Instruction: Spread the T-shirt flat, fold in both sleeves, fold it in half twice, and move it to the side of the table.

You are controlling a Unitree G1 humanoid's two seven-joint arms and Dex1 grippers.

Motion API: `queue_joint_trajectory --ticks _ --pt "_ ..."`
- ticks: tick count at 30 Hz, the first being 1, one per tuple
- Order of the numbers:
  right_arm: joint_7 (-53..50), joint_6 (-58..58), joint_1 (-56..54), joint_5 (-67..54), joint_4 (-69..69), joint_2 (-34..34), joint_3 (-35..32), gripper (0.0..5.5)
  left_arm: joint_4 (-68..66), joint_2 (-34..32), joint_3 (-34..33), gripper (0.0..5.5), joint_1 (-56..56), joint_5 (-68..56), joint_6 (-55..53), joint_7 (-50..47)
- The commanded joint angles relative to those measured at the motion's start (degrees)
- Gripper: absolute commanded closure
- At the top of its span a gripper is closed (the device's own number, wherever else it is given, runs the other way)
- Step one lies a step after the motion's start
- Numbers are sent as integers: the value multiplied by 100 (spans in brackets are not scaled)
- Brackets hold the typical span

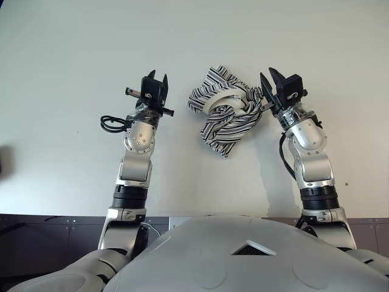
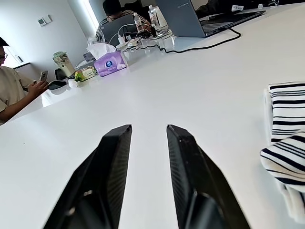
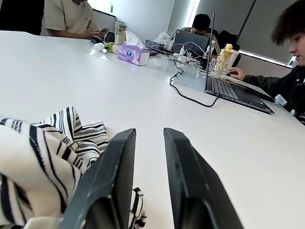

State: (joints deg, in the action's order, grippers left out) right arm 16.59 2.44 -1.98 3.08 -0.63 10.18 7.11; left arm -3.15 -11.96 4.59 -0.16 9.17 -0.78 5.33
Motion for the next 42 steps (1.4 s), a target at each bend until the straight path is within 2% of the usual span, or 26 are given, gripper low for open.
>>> queue_joint_trajectory --ticks 1,6,10,15,20,23,29,34,37,42 --pt "115 21 -4 -37 68 48 64 445 -91 -113 112 415 11 138 108 90" --pt "626 -93 187 -425 400 69 218 445 -162 -154 109 415 -11 189 154 87" --pt "1913 -650 647 -1340 1339 624 527 445 -207 -255 127 415 -89 221 198 158" --pt "2472 -945 541 -836 1469 1170 1193 445 -571 -402 360 415 -689 269 321 587" --pt "2443 -1132 196 173 922 1219 2045 445 -1861 -866 1327 415 -1685 907 1585 1553" --pt "2881 -1158 285 340 941 1630 2324 445 -2289 -1253 1681 415 -1852 948 2345 2302" --pt "3891 -822 401 122 1072 2881 2021 445 -2785 -1787 1857 415 -1897 928 3236 3012" --pt "4355 -222 171 -28 495 3727 1434 445 -2663 -2430 1862 415 -1554 1111 3748 3287" --pt "4540 84 -76 -127 162 3936 1186 445 -2204 -2811 1742 415 -1223 1035 3948 3344" --pt "4329 905 -383 469 -678 4162 1143 445 -1765 -3296 1697 415 -776 1011 4052 3511"
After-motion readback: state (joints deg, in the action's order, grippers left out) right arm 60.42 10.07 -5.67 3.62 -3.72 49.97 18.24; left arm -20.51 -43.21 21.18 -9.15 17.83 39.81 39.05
